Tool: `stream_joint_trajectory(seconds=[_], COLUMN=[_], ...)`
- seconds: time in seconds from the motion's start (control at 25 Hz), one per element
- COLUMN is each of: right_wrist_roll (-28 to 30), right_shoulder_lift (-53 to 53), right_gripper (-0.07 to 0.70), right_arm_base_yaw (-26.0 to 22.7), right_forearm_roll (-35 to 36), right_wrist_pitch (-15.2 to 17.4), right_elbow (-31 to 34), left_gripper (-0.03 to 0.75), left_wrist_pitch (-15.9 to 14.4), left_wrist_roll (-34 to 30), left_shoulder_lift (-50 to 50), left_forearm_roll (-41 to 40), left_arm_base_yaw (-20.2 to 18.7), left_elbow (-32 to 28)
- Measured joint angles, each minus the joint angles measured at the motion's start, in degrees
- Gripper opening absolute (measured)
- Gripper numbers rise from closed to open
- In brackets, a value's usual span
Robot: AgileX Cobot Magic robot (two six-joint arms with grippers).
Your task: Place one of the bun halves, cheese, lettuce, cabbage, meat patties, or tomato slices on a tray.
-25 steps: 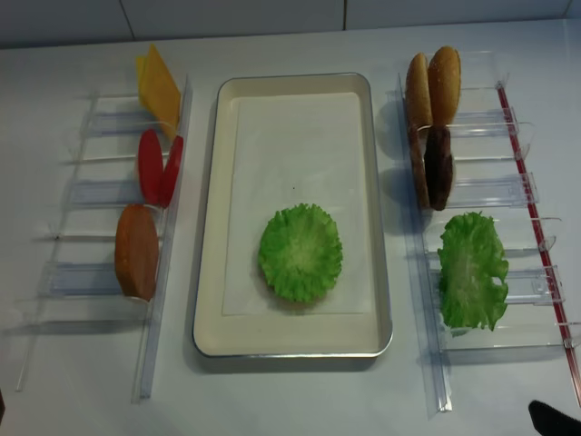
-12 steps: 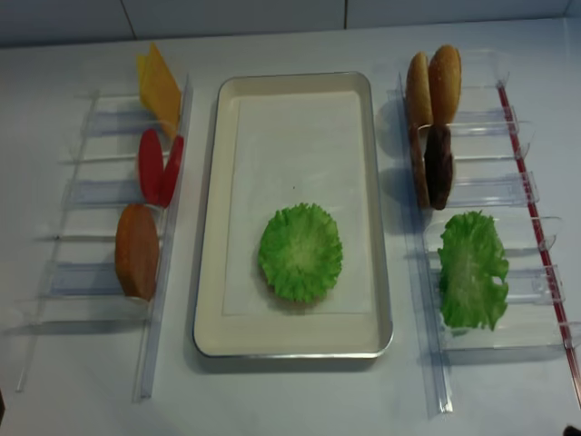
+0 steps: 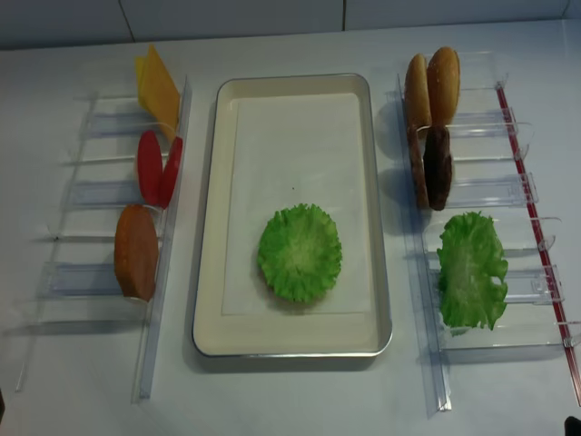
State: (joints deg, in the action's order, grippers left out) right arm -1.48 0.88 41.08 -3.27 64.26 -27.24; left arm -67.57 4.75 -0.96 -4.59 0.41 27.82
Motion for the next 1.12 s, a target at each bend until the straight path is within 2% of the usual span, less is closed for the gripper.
stream_joint_trajectory(seconds=[0.28,0.64,0.76,1.12], right_wrist_roll=[0.15,0.24,0.14,-0.17], right_shoulder_lift=[0.0,0.0,0.0,0.0], right_gripper=[0.591,0.59,0.589,0.589], right_arm_base_yaw=[-14.71,-37.56,-40.34,-40.45], right_forearm_roll=[-0.14,-0.14,-0.19,-0.19], right_wrist_pitch=[0.0,0.1,0.1,0.1], right_elbow=[0.0,0.0,0.0,0.0], left_gripper=[0.372,0.372,0.372,0.372], left_wrist_pitch=[0.0,0.0,0.0,0.0], left_wrist_roll=[0.0,0.0,0.0,0.0], left_shoulder_lift=[0.0,0.0,0.0,0.0], left_forearm_roll=[0.0,0.0,0.0,0.0], left_arm_base_yaw=[0.0,0.0,0.0,0.0], left_elbow=[0.0,0.0,0.0,0.0])
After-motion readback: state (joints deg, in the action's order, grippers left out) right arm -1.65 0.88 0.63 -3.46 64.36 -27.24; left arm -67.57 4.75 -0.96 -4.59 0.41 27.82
